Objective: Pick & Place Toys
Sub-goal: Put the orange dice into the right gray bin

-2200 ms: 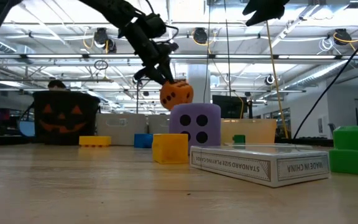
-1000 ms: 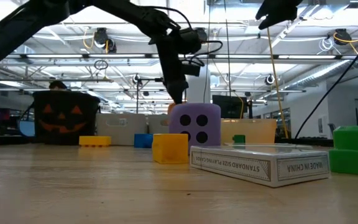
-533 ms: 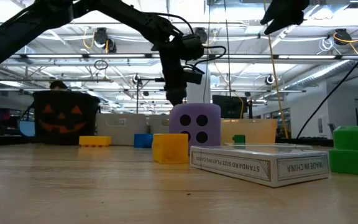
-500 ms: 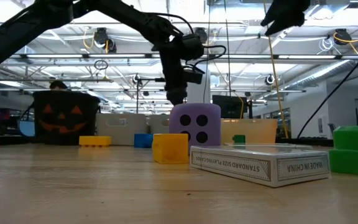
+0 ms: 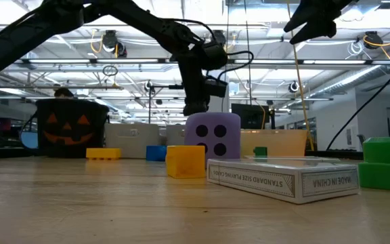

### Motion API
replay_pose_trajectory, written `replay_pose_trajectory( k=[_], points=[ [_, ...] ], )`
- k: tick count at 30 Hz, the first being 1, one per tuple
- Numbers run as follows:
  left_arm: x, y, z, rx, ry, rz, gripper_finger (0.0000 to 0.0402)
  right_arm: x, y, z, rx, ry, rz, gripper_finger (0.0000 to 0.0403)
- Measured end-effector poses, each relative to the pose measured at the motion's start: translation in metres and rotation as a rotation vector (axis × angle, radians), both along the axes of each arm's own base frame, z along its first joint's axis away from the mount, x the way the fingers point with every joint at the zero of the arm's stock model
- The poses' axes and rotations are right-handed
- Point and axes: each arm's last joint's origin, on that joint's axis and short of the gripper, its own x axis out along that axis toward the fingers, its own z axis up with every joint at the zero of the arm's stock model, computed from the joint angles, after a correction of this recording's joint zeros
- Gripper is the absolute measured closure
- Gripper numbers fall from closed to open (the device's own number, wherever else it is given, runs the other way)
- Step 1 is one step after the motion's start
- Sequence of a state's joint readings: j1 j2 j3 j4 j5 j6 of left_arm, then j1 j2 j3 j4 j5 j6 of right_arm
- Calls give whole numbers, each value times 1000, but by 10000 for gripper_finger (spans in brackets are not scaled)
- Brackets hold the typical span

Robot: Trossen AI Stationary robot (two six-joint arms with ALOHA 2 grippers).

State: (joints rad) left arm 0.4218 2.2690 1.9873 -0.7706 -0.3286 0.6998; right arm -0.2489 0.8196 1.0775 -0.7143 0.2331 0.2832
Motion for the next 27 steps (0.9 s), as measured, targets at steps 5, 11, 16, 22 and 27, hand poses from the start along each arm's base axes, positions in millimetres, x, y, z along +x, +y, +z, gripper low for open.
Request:
replay_pose_trajectory(
  k=[5,11,16,22,27],
  points=[
    [4,-1,-5,29,7,4,289,0,0,0,-3,0,1,140],
    [6,-1,-5,29,-16,0,289,0,0,0,-6,2,3,140],
    [6,-2,-5,25,-18,1,289,0,0,0,-5,2,4,140],
    [7,-3,-5,20,-21,-2,288,0,0,0,-5,2,5,140],
    [8,-5,-6,14,-25,5,257,0,0,0,-5,2,5,140]
  ],
)
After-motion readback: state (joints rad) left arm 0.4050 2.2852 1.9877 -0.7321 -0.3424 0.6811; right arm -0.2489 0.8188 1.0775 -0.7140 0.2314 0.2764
